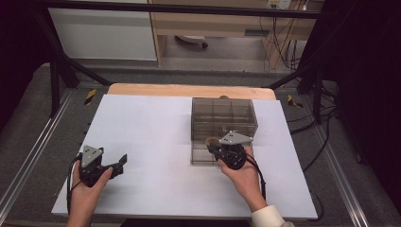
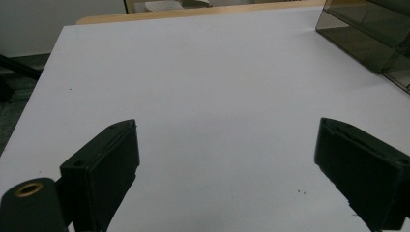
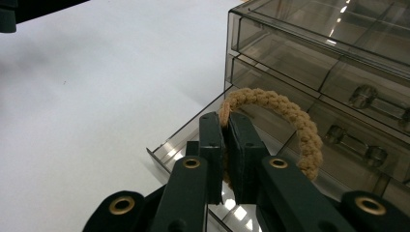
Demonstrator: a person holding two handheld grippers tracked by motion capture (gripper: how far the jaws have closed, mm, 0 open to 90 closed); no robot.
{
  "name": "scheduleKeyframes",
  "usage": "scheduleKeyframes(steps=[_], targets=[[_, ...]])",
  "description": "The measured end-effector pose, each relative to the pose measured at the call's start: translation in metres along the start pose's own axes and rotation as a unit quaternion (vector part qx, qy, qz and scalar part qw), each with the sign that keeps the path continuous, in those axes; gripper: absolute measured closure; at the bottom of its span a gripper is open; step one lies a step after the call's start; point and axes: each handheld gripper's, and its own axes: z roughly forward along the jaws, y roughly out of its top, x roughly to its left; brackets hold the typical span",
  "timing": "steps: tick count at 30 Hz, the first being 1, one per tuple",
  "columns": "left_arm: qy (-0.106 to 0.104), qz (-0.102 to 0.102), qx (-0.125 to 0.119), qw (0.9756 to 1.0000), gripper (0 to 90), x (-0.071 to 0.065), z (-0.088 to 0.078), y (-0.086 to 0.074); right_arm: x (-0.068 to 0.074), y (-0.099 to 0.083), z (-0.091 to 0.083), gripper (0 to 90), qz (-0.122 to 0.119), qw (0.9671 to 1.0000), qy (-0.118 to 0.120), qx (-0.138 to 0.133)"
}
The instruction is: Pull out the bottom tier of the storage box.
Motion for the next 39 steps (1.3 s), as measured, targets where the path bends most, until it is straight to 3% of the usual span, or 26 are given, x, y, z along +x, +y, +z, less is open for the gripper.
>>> scheduleKeyframes(steps=[39], targets=[[0.001,0.001,0.002,1.0000,8.2,0.000,0.001,0.000,0.011,0.001,0.015,85.4,0.008,0.9996,0.026,0.001]])
